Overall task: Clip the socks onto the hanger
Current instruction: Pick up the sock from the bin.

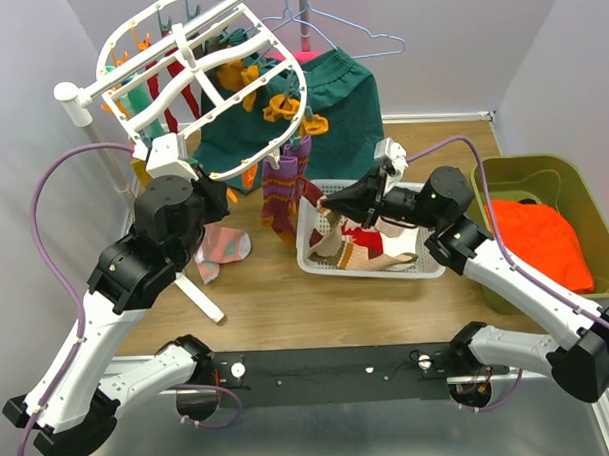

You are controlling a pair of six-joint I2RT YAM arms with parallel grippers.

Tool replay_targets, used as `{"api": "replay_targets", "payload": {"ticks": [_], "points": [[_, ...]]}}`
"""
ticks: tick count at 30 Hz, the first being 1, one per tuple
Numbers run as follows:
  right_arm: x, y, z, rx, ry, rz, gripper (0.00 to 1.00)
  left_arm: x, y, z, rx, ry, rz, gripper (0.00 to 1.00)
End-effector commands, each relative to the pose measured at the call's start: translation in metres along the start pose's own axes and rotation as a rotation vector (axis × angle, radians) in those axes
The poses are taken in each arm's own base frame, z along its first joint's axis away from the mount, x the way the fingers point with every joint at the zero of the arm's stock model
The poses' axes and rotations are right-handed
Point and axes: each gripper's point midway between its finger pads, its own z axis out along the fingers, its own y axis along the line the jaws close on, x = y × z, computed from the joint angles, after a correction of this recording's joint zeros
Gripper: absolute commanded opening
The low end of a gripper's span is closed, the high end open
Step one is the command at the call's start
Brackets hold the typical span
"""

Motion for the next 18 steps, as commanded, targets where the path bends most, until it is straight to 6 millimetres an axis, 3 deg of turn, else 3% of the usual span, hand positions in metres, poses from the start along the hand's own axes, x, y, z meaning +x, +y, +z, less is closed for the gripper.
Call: {"api": "replay_targets", "payload": {"ticks": [1, 5, 12, 15, 16, 18], "points": [[-0.052, 0.052, 0.004, -0.322, -0.143, -0.05, 0.01, -0.02, -0.01, -0.004, 0.038, -0.055, -0.041, 0.17], [-0.049, 0.061, 0.016, -0.408, -0.161, -0.017, 0.01, -0.022, -0.012, -0.004, 0.047, -0.058, -0.047, 0.17], [-0.009, 0.073, 0.056, -0.39, -0.126, 0.014, 0.01, -0.023, -0.016, -0.006, 0.062, -0.058, -0.064, 0.17], [-0.002, 0.065, 0.07, -0.317, -0.156, 0.01, 0.01, -0.023, -0.017, -0.006, 0.068, -0.055, -0.067, 0.17], [0.01, 0.061, 0.074, -0.301, -0.146, 0.023, 0.01, -0.024, -0.017, -0.006, 0.068, -0.058, -0.072, 0.17], [0.009, 0.057, 0.078, -0.285, -0.182, 0.033, 0.01, -0.024, -0.016, -0.007, 0.066, -0.06, -0.073, 0.17]]}}
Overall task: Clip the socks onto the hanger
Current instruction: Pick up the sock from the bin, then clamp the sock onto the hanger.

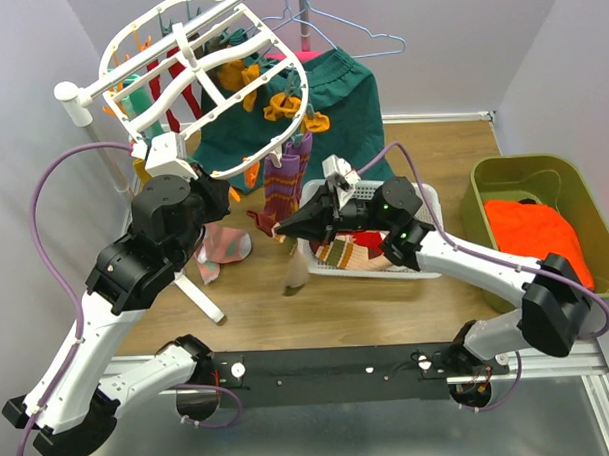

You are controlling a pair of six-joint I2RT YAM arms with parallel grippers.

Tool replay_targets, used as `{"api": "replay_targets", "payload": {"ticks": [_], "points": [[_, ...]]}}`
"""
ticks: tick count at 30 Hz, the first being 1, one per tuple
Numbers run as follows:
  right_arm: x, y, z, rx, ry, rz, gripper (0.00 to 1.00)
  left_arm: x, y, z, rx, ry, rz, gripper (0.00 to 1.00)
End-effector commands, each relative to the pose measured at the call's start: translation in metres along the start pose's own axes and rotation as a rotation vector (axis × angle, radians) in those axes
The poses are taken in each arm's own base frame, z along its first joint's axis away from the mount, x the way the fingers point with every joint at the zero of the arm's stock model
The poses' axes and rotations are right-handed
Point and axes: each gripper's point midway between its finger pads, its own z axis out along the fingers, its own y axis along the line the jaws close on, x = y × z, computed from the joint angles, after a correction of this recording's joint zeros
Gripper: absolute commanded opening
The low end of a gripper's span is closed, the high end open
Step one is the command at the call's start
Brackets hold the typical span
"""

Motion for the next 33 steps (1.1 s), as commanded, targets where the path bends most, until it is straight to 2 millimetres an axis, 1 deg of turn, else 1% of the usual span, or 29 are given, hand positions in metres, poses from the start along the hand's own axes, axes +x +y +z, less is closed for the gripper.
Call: {"api": "replay_targets", "payload": {"ticks": [1, 5, 12, 25, 33], "points": [[-0.007, -0.02, 0.008, 0.083, -0.109, -0.058, 0.01, -0.022, -0.01, -0.005, 0.037, -0.063, -0.054, 0.17], [0.007, -0.026, 0.016, 0.075, -0.098, -0.042, 0.01, -0.023, -0.01, -0.006, 0.036, -0.065, -0.055, 0.17], [0.014, -0.033, 0.022, 0.092, -0.098, -0.029, 0.01, -0.024, -0.013, -0.005, 0.045, -0.063, -0.06, 0.17], [0.005, -0.033, 0.028, 0.085, -0.125, -0.04, 0.01, -0.015, -0.017, 0.0, 0.06, -0.039, -0.069, 0.17], [0.0, -0.037, 0.028, 0.108, -0.14, -0.058, 0.01, -0.011, -0.019, 0.002, 0.068, -0.024, -0.071, 0.17]]}}
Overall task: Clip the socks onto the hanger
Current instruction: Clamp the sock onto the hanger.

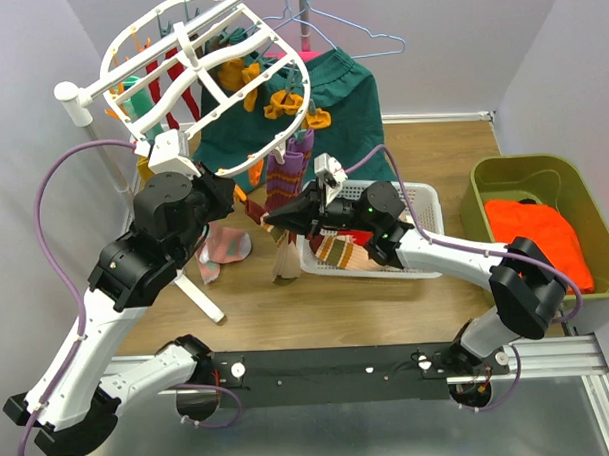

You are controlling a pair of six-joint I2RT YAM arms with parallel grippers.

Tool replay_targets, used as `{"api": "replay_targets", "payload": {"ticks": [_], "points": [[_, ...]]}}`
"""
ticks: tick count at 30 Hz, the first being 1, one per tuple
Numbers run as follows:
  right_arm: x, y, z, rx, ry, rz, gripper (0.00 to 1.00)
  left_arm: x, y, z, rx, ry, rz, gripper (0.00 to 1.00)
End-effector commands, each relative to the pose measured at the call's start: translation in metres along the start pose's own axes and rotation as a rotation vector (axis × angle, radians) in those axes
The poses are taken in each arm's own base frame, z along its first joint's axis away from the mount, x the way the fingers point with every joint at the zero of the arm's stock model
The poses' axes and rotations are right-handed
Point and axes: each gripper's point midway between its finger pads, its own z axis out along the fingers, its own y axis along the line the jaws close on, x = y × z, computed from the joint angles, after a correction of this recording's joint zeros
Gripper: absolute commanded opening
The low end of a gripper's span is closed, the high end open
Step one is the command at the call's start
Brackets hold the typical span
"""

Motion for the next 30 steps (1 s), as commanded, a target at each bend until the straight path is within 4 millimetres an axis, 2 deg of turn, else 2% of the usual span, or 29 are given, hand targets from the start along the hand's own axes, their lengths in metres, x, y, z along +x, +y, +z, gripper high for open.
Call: {"api": "replay_targets", "payload": {"ticks": [1, 30], "points": [[-0.022, -0.002, 0.008, 0.012, -0.07, -0.055, 0.01, -0.012, -0.009, 0.001, 0.031, -0.037, -0.037, 0.17], [-0.03, -0.003, 0.021, 0.031, -0.104, -0.076, 0.01, -0.009, -0.014, 0.002, 0.048, -0.02, -0.048, 0.18]]}}
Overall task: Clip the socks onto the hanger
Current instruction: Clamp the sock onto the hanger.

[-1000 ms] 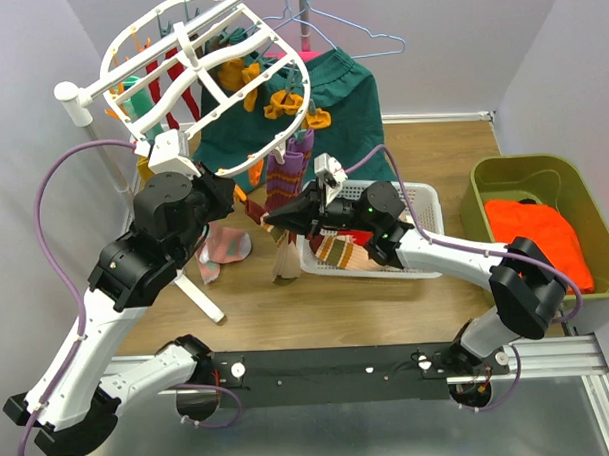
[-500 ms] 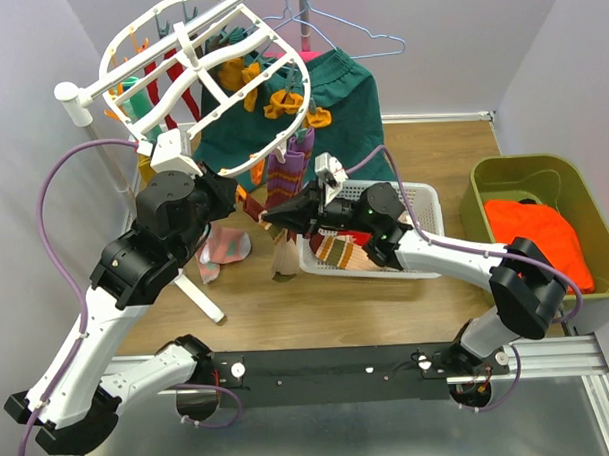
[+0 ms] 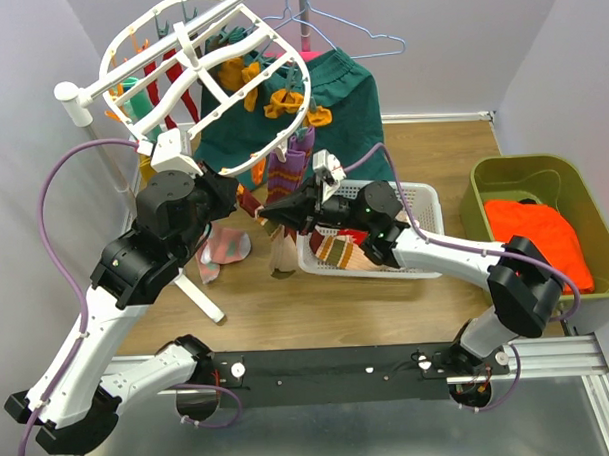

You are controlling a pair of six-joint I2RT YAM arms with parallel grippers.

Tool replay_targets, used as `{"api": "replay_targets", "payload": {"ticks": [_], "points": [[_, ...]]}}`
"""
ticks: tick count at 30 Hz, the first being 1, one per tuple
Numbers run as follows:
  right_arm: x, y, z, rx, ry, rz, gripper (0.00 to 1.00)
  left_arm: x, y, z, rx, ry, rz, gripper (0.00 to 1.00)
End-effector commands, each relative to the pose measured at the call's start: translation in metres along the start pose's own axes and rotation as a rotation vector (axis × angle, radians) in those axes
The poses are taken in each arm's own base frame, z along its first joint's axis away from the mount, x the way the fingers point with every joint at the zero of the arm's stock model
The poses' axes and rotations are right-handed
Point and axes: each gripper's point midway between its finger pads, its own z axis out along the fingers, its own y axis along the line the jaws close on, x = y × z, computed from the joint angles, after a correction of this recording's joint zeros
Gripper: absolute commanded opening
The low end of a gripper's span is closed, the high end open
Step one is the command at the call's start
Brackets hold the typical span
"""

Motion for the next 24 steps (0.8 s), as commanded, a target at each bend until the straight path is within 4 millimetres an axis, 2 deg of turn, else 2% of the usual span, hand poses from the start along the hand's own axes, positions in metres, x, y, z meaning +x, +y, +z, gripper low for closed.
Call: {"api": "replay_targets", "payload": {"ticks": [1, 4, 5, 8, 11, 15, 16, 17, 22, 23, 24], "points": [[-0.015, 0.0, 0.01, -0.004, -0.052, -0.041, 0.01, -0.011, -0.009, -0.001, 0.034, -0.033, -0.025, 0.2], [-0.015, 0.0, 0.011, -0.005, -0.051, -0.039, 0.01, -0.014, -0.01, -0.003, 0.042, -0.039, -0.022, 0.32], [-0.016, 0.0, 0.011, -0.005, -0.052, -0.038, 0.01, -0.014, -0.01, -0.004, 0.042, -0.04, -0.021, 0.41], [-0.015, -0.001, 0.012, -0.005, -0.051, -0.034, 0.01, -0.016, -0.009, -0.005, 0.041, -0.046, -0.021, 0.55], [-0.018, 0.001, 0.013, -0.011, -0.056, -0.032, 0.01, -0.016, -0.009, -0.006, 0.042, -0.047, -0.019, 0.62], [-0.018, 0.002, 0.015, -0.017, -0.05, -0.016, 0.02, -0.016, -0.007, -0.006, 0.032, -0.05, -0.016, 0.65], [-0.021, 0.003, 0.015, -0.02, -0.051, -0.016, 0.07, -0.017, -0.007, -0.007, 0.033, -0.051, -0.014, 0.65], [-0.02, 0.002, 0.015, -0.018, -0.045, -0.009, 0.18, -0.018, -0.005, -0.007, 0.024, -0.057, -0.008, 0.66], [-0.017, -0.007, 0.014, 0.049, 0.011, 0.017, 0.35, -0.023, 0.004, -0.011, -0.012, -0.076, 0.011, 0.66], [-0.011, -0.009, 0.012, 0.061, 0.038, 0.031, 0.42, -0.024, 0.006, -0.011, -0.023, -0.082, 0.012, 0.66], [-0.014, -0.011, 0.01, 0.079, 0.036, 0.02, 0.45, -0.024, 0.008, -0.013, -0.028, -0.086, 0.016, 0.66]]}}
